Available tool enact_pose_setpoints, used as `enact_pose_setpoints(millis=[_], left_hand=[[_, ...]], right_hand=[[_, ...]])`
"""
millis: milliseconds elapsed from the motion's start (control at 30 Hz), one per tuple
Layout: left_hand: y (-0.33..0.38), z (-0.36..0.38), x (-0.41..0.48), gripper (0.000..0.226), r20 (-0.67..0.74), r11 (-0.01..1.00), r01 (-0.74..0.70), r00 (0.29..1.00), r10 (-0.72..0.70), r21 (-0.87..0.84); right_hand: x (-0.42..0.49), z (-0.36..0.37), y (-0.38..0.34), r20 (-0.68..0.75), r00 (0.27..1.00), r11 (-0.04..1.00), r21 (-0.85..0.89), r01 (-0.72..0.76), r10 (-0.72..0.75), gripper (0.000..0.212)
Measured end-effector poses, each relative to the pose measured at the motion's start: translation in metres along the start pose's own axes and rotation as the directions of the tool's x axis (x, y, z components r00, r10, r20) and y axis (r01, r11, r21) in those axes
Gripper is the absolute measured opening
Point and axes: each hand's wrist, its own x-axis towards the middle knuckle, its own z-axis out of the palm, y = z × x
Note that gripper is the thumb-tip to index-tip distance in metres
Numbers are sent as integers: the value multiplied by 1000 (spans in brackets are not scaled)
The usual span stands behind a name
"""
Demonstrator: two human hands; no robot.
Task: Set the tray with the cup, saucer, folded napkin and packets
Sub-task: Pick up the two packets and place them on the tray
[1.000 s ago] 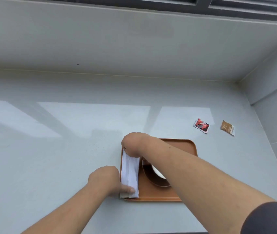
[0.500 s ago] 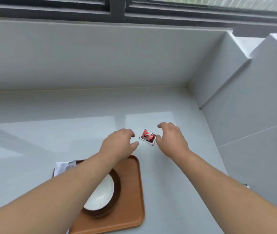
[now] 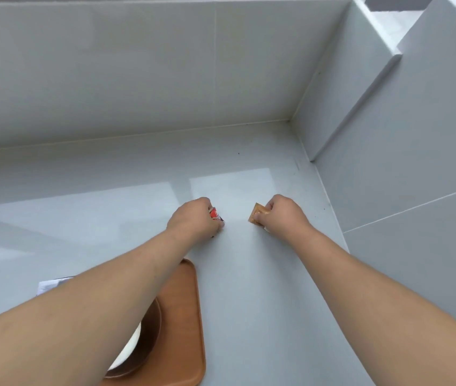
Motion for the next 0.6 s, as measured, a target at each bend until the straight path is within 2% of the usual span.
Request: enact_pose_setpoints(millis=[100,200,333,467,600], left_hand=[[-17,-19,-8,15,86,995,-62,994,68,-73],[-41,-43,-24,16,111,994,-91,989,96,-55],[-75,-64,-47,10,181,993,-68,980,84,-91],[-98,-65,-64,15,187,987,-140,974,124,75],[-113,-48,-70,19,202,981,-144,972,116,132]], right_hand=[[-11,0,-11,27,997,991,116,73,-76,11],[-30,2,-34,126,981,966,232,117,-149,14],[-56,15,-71,262,922,959,79,273,-285,11],[-84,37,-94,360,868,924,-39,379,-341,15],[-101,65,-99,427,832,870,-177,460,-353,16]])
